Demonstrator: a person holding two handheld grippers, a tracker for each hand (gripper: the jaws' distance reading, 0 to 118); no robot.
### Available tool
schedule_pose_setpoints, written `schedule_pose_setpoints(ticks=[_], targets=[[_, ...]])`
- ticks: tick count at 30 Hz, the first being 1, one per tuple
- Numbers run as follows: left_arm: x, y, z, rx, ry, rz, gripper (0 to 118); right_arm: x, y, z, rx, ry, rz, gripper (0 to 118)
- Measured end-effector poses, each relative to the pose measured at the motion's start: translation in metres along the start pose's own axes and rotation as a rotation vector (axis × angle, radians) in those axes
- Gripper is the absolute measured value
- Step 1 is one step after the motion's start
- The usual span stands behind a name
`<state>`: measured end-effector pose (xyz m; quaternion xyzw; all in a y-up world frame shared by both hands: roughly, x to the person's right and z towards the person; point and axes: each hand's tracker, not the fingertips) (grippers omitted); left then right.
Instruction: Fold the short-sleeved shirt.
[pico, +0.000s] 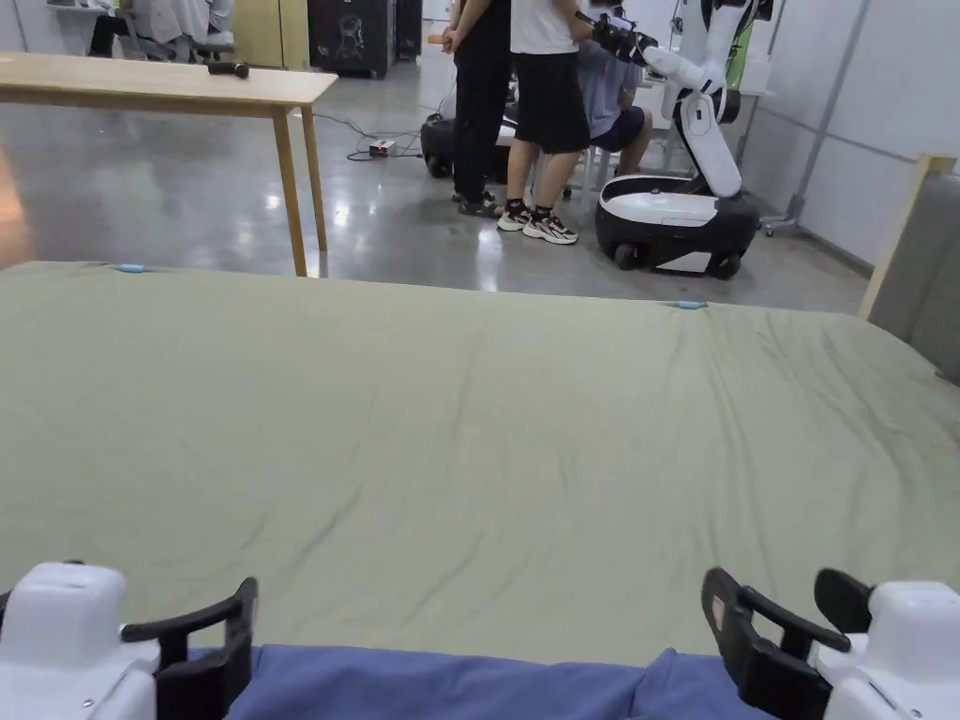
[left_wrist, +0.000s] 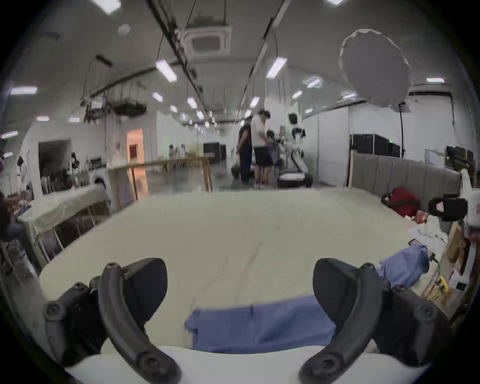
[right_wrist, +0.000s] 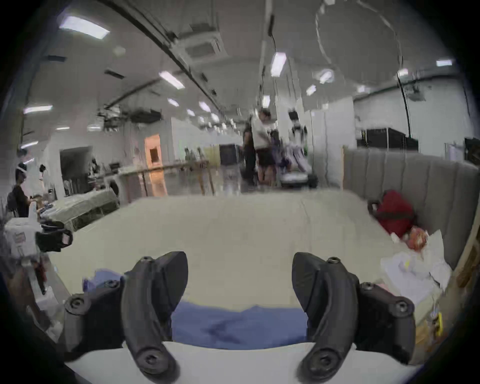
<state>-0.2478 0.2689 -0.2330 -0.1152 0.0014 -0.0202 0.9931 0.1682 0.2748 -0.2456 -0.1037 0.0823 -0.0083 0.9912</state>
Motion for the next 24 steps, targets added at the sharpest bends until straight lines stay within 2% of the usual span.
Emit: schedule_pose_setpoints(ticks=[2, 4, 5, 6, 7, 8, 11, 13, 14, 15, 16, 17, 18, 20, 22, 24], targets=[[0.010, 0.006, -0.003, -0.006, 0.007, -0.020, 105, -0.018, 0.004, -0.006, 0.011, -0.022, 0.042, 65], [0.015, 0.011, -0.005, -0.026, -0.004, -0.032, 97, -0.028, 0.002, -0.011, -0.004, -0.032, 0.043, 47], [0.017, 0.012, -0.006, -0.041, -0.008, -0.040, 76, -0.031, 0.000, -0.014, -0.014, -0.044, 0.049, 16], [0.012, 0.007, -0.013, -0.067, -0.003, -0.048, 33, -0.033, -0.002, -0.015, -0.018, -0.049, 0.048, 4], [0.011, 0.005, -0.015, -0.084, 0.004, -0.054, 8, -0.033, -0.003, -0.016, -0.033, -0.026, 0.037, 4], [0.007, 0.002, -0.015, -0.079, -0.002, -0.043, 7, -0.034, -0.004, -0.016, -0.048, -0.002, 0.023, 4], [-0.009, -0.010, -0.015, -0.135, -0.008, -0.016, 7, -0.039, -0.007, -0.015, -0.048, -0.015, 0.039, 4], [-0.033, -0.020, -0.015, -0.168, -0.043, 0.080, 7, -0.041, -0.008, -0.015, -0.052, -0.016, 0.040, 4], [-0.045, -0.026, -0.015, -0.206, -0.071, 0.138, 7, -0.042, -0.008, -0.015, -0.054, -0.016, 0.035, 4], [-0.059, -0.034, -0.016, -0.234, -0.090, 0.193, 15, -0.043, -0.009, -0.015, -0.058, -0.015, 0.027, 4], [-0.075, -0.043, -0.017, -0.269, -0.116, 0.253, 44, -0.045, -0.010, -0.015, -0.061, -0.014, 0.018, 4], [-0.089, -0.052, -0.018, -0.295, -0.115, 0.291, 89, -0.047, -0.011, -0.013, -0.065, -0.010, 0.009, 4], [-0.098, -0.061, -0.020, -0.348, -0.125, 0.319, 118, -0.050, -0.014, -0.013, -0.071, -0.003, 0.001, 4], [-0.124, -0.081, -0.021, -0.353, -0.182, 0.455, 117, -0.058, -0.020, -0.014, -0.086, 0.003, -0.003, 4], [-0.143, -0.104, -0.029, -0.450, -0.219, 0.568, 117, -0.066, -0.026, -0.014, -0.105, 0.007, 0.001, 4], [-0.153, -0.126, -0.040, -0.491, -0.265, 0.636, 116, -0.071, -0.030, -0.015, -0.120, 0.012, -0.011, 4]])
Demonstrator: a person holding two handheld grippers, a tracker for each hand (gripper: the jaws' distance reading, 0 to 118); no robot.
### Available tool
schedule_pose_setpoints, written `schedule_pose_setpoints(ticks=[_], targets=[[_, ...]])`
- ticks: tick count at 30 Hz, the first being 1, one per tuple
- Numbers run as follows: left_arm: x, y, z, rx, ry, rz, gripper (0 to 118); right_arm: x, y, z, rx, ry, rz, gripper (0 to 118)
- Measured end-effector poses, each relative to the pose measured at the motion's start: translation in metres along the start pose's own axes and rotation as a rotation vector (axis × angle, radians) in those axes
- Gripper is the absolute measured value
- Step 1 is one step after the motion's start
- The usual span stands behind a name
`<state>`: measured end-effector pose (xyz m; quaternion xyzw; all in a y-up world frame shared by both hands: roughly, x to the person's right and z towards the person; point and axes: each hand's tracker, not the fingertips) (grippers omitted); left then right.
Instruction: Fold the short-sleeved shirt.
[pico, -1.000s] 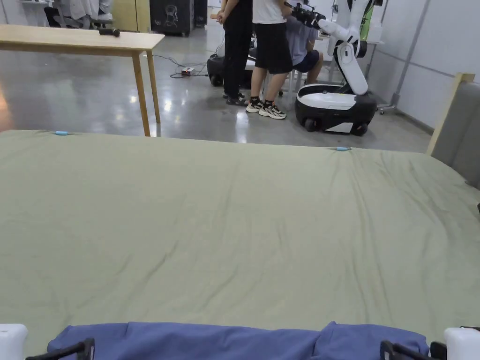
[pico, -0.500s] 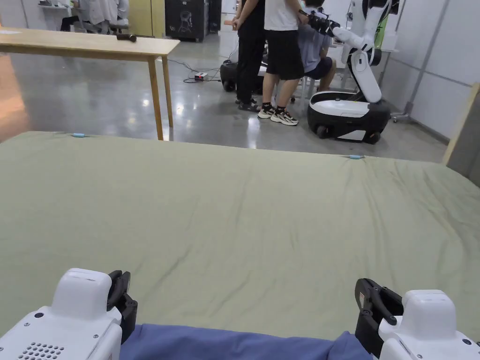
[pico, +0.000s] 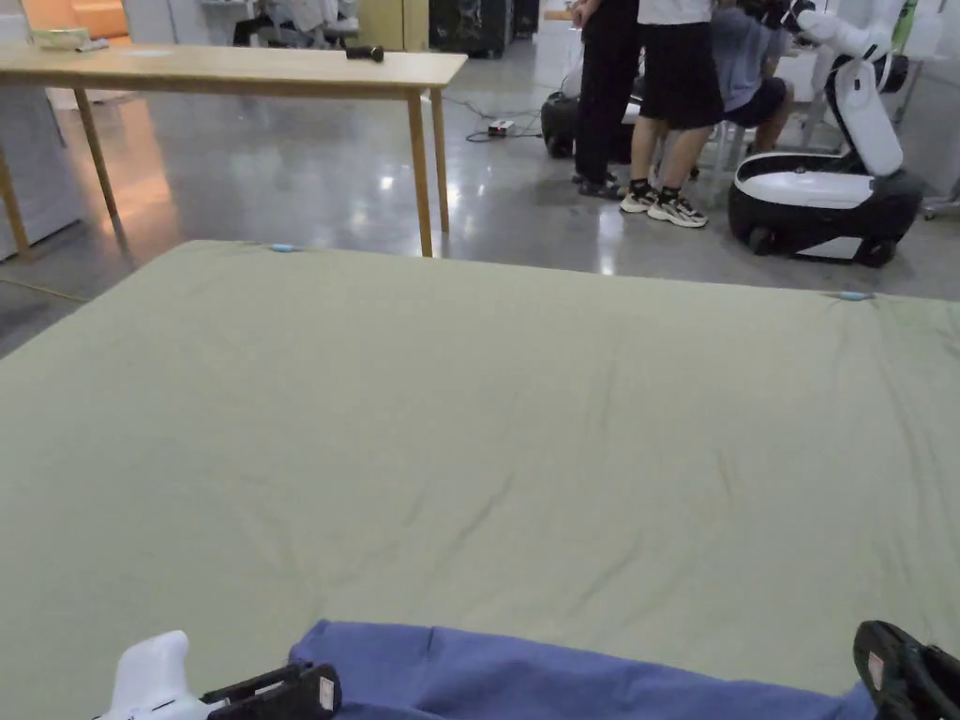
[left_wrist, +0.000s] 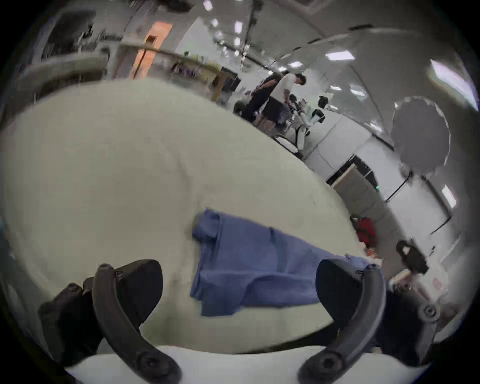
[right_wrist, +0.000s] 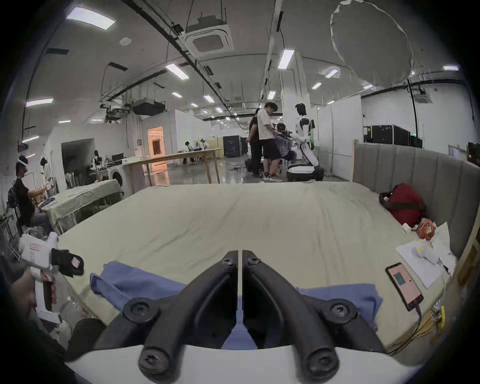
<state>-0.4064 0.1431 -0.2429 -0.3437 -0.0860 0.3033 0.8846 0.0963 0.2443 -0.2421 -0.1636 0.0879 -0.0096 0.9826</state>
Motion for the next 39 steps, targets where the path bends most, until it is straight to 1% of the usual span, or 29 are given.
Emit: schedule_pose_setpoints(ticks=[1, 2, 3, 4, 5, 6, 7, 8, 10, 11, 12, 13, 14, 15, 16, 17, 18, 19, 22, 24, 25, 27, 29, 31, 33, 34, 36, 39], targets=[[-0.014, -0.001, -0.010, -0.068, -0.085, 0.061, 116, -0.002, -0.002, 0.000, -0.007, 0.004, -0.006, 4], [-0.027, -0.006, -0.022, -0.127, -0.173, 0.182, 116, -0.004, -0.004, 0.000, -0.013, 0.004, -0.009, 4], [-0.036, -0.013, -0.035, -0.141, -0.238, 0.275, 116, -0.006, -0.005, -0.001, -0.017, 0.001, -0.009, 4], [-0.046, -0.019, -0.046, -0.146, -0.341, 0.358, 116, -0.008, -0.005, -0.001, -0.020, 0.000, -0.007, 4], [-0.052, -0.020, -0.052, -0.088, -0.426, 0.420, 116, -0.008, -0.005, 0.000, -0.022, -0.001, -0.007, 4], [-0.052, -0.018, -0.057, -0.061, -0.466, 0.493, 115, -0.010, -0.005, 0.000, -0.024, -0.003, -0.008, 4], [-0.050, -0.016, -0.064, -0.075, -0.507, 0.540, 112, -0.011, -0.004, 0.000, -0.025, -0.003, -0.009, 4], [-0.048, -0.015, -0.071, -0.085, -0.519, 0.535, 112, -0.012, -0.004, -0.001, -0.027, -0.002, -0.013, 4], [-0.035, -0.012, -0.085, -0.122, -0.474, 0.475, 106, -0.014, -0.002, -0.001, -0.028, -0.001, -0.018, 4], [-0.030, -0.012, -0.092, -0.146, -0.410, 0.447, 86, -0.016, -0.001, -0.002, -0.027, 0.000, -0.017, 4], [-0.028, -0.014, -0.099, -0.177, -0.351, 0.442, 35, -0.017, 0.000, -0.002, -0.026, 0.001, -0.015, 4], [-0.028, -0.019, -0.107, -0.211, -0.284, 0.439, 10, -0.019, 0.001, -0.001, -0.024, 0.000, -0.013, 4], [-0.030, -0.019, -0.106, -0.181, -0.288, 0.446, 10, -0.020, 0.002, 0.000, -0.023, 0.001, -0.012, 4], [-0.024, -0.019, -0.097, -0.129, -0.319, 0.488, 10, -0.021, 0.004, 0.000, -0.022, 0.000, -0.010, 4], [-0.019, -0.015, -0.086, -0.085, -0.244, 0.475, 10, -0.022, 0.004, 0.002, -0.019, -0.002, -0.007, 4], [-0.015, -0.010, -0.077, -0.052, -0.182, 0.430, 10, -0.022, 0.004, 0.004, -0.015, -0.003, -0.004, 4], [-0.012, -0.006, -0.070, -0.026, -0.163, 0.395, 10, -0.023, 0.005, 0.005, -0.012, -0.003, -0.004, 4], [-0.016, -0.001, -0.059, 0.002, -0.110, 0.355, 9, -0.022, 0.005, 0.005, -0.011, 0.001, -0.008, 4], [0.002, 0.016, -0.032, 0.069, 0.060, 0.134, 9, -0.022, 0.004, 0.006, -0.009, 0.011, -0.006, 4], [0.021, 0.027, -0.021, 0.087, 0.110, 0.009, 9, -0.021, 0.005, 0.009, -0.005, 0.020, -0.003, 4], [0.040, 0.028, -0.016, 0.108, 0.127, -0.070, 9, -0.019, 0.005, 0.011, -0.005, 0.026, -0.004, 4], [0.085, 0.026, -0.014, 0.128, 0.145, -0.263, 9, -0.016, 0.006, 0.014, -0.001, 0.029, -0.001, 4], [0.138, 0.014, -0.021, 0.139, 0.134, -0.455, 9, -0.011, 0.006, 0.020, 0.008, 0.027, 0.008, 4], [0.183, -0.008, -0.038, 0.118, 0.070, -0.603, 9, -0.003, 0.007, 0.026, 0.015, 0.025, 0.011, 4], [0.224, -0.038, -0.062, 0.062, 0.024, -0.764, 9, 0.005, 0.006, 0.033, 0.014, 0.020, 0.020, 4], [0.242, -0.055, -0.077, 0.021, -0.005, -0.817, 9, 0.010, 0.004, 0.037, 0.016, 0.014, 0.025, 4], [0.262, -0.083, -0.108, -0.040, 0.027, -0.863, 10, 0.022, 0.003, 0.043, 0.013, 0.006, 0.026, 4], [0.266, -0.109, -0.152, -0.083, 0.123, -0.885, 17, 0.040, 0.001, 0.053, 0.015, -0.001, 0.008, 4]])
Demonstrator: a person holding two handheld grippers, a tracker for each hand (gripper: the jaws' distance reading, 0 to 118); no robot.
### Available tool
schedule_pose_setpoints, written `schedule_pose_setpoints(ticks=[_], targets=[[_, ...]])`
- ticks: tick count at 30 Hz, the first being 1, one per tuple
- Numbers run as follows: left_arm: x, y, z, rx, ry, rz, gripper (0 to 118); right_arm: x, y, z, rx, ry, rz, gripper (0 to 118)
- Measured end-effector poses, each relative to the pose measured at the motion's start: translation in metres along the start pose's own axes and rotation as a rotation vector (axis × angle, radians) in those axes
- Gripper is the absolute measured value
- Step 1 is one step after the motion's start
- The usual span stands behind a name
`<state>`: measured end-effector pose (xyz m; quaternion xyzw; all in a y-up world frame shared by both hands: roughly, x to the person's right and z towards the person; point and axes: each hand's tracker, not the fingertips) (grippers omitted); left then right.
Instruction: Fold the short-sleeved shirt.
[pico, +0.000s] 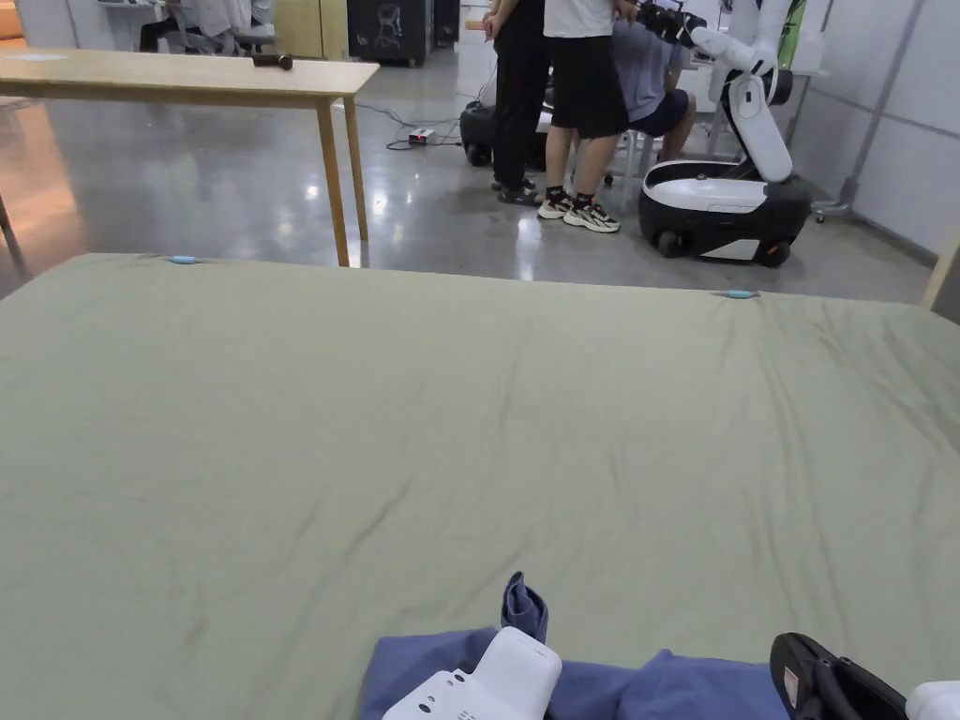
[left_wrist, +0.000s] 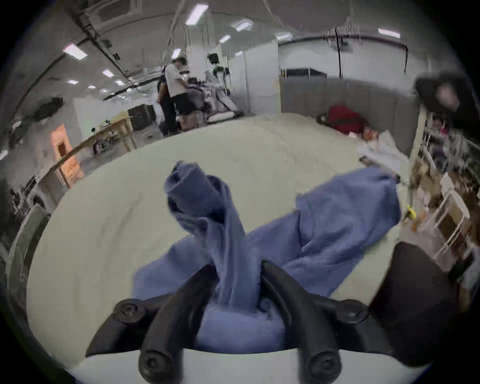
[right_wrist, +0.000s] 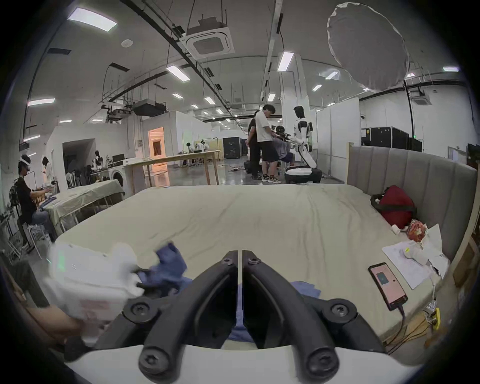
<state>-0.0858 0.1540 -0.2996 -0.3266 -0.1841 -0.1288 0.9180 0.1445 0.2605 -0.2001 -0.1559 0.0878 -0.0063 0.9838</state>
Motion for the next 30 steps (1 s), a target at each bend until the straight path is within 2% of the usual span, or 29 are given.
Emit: schedule_pose_setpoints(ticks=[1, 2, 3, 4, 5, 9, 11, 12, 14, 15, 17, 19, 21, 26, 30], targets=[[0.002, -0.005, -0.013, -0.022, -0.019, 0.023, 22, 0.006, 0.000, 0.003, 0.001, -0.001, -0.008, 4], [0.001, -0.008, -0.022, -0.061, -0.052, 0.057, 51, 0.011, 0.001, 0.005, 0.001, 0.000, -0.014, 4], [0.001, -0.011, -0.026, -0.101, -0.081, 0.094, 96, 0.016, 0.001, 0.006, 0.001, 0.001, -0.016, 4], [-0.003, -0.012, -0.016, -0.072, -0.106, 0.124, 104, 0.020, 0.001, 0.007, 0.000, 0.001, -0.017, 4], [-0.006, -0.010, -0.001, 0.015, -0.126, 0.158, 100, 0.025, 0.001, 0.008, 0.000, 0.001, -0.018, 4], [-0.036, -0.007, 0.045, 0.210, -0.223, 0.343, 101, 0.039, -0.003, 0.007, 0.002, 0.011, -0.068, 4], [-0.056, -0.010, 0.043, 0.110, -0.176, 0.438, 98, 0.045, -0.008, 0.005, 0.003, 0.016, -0.096, 4], [-0.062, -0.009, 0.039, 0.063, -0.172, 0.490, 79, 0.047, -0.010, 0.004, -0.001, 0.016, -0.106, 4], [-0.072, -0.014, 0.025, 0.042, -0.205, 0.589, 18, 0.050, -0.014, 0.002, -0.011, 0.024, -0.124, 4], [-0.072, -0.015, 0.018, 0.031, -0.225, 0.613, 8, 0.051, -0.016, 0.002, -0.014, 0.025, -0.130, 4], [-0.065, -0.017, -0.006, -0.012, -0.349, 0.665, 8, 0.054, -0.018, 0.001, -0.021, 0.027, -0.140, 4], [-0.045, -0.018, -0.025, -0.095, -0.351, 0.655, 8, 0.057, -0.019, 0.001, -0.024, 0.020, -0.146, 4], [-0.020, -0.021, -0.040, -0.123, -0.424, 0.641, 8, 0.061, -0.018, 0.001, -0.025, 0.012, -0.153, 4], [0.000, -0.015, -0.038, -0.053, -0.476, 0.650, 8, 0.066, -0.016, 0.000, -0.029, -0.004, -0.155, 4], [-0.020, -0.023, -0.028, -0.063, -0.419, 0.643, 8, 0.061, -0.014, -0.003, -0.032, -0.001, -0.150, 4]])
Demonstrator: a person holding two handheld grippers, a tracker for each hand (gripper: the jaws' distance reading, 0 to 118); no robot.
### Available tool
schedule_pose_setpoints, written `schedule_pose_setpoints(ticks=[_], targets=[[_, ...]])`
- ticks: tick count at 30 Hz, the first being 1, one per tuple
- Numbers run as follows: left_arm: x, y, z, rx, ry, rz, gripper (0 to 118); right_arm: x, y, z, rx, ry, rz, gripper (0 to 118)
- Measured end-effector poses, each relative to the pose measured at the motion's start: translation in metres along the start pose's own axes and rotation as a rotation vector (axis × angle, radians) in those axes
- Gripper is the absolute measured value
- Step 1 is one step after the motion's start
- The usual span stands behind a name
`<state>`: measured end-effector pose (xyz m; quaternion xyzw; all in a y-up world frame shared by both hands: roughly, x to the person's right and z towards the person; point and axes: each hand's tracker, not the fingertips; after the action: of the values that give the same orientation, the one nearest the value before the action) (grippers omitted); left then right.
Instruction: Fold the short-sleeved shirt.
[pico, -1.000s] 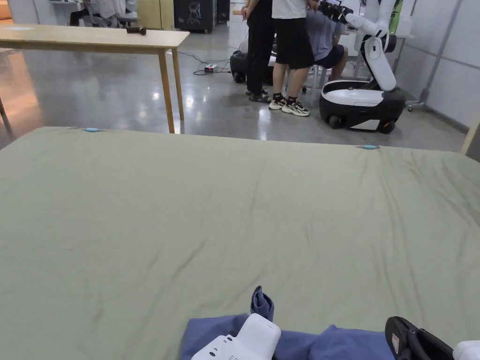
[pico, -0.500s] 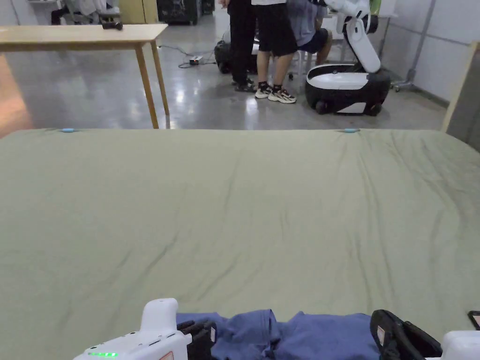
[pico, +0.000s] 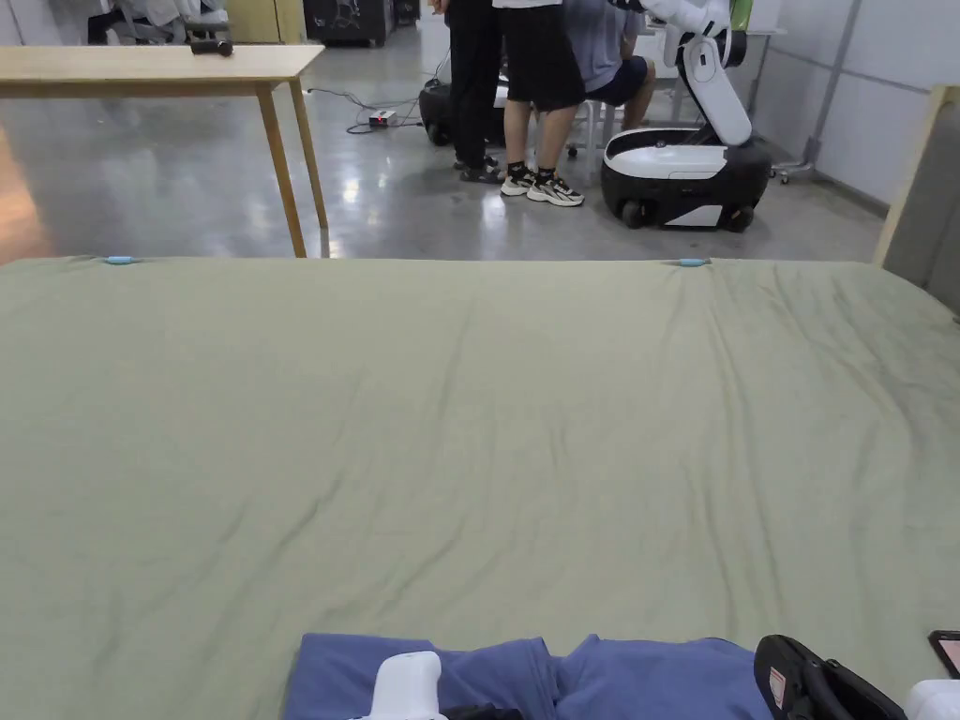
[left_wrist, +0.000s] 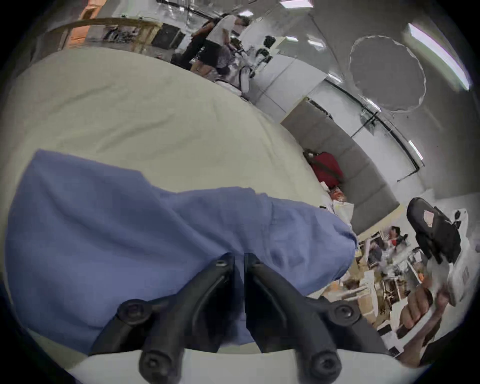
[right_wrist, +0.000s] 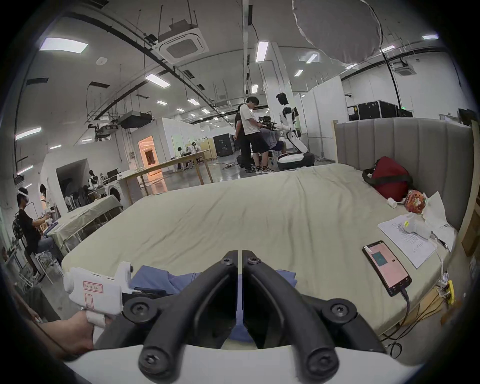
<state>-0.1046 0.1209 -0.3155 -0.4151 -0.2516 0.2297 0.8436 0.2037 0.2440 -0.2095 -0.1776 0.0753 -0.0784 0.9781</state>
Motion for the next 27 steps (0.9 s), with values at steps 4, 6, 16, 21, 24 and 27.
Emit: schedule_pose_setpoints(ticks=[4, 6, 16, 21, 24, 27], targets=[[-0.022, 0.003, 0.060, 0.168, -0.022, 0.060, 8, -0.015, 0.000, -0.002, -0.005, 0.015, 0.013, 4], [-0.042, 0.004, 0.095, 0.262, -0.025, 0.088, 10, -0.023, 0.000, -0.004, -0.011, 0.028, 0.019, 4], [-0.175, -0.021, 0.126, 0.233, -0.189, 0.564, 113, -0.071, 0.005, -0.016, -0.013, 0.076, 0.072, 4], [-0.153, -0.010, 0.079, 0.152, -0.395, 0.501, 88, -0.077, 0.011, -0.013, 0.000, 0.062, 0.086, 4], [-0.149, -0.015, 0.049, 0.130, -0.217, 0.576, 12, -0.079, 0.013, -0.010, 0.003, 0.048, 0.089, 4], [-0.145, -0.017, 0.055, 0.205, -0.262, 0.616, 12, -0.078, 0.015, -0.005, 0.007, 0.039, 0.095, 4]])
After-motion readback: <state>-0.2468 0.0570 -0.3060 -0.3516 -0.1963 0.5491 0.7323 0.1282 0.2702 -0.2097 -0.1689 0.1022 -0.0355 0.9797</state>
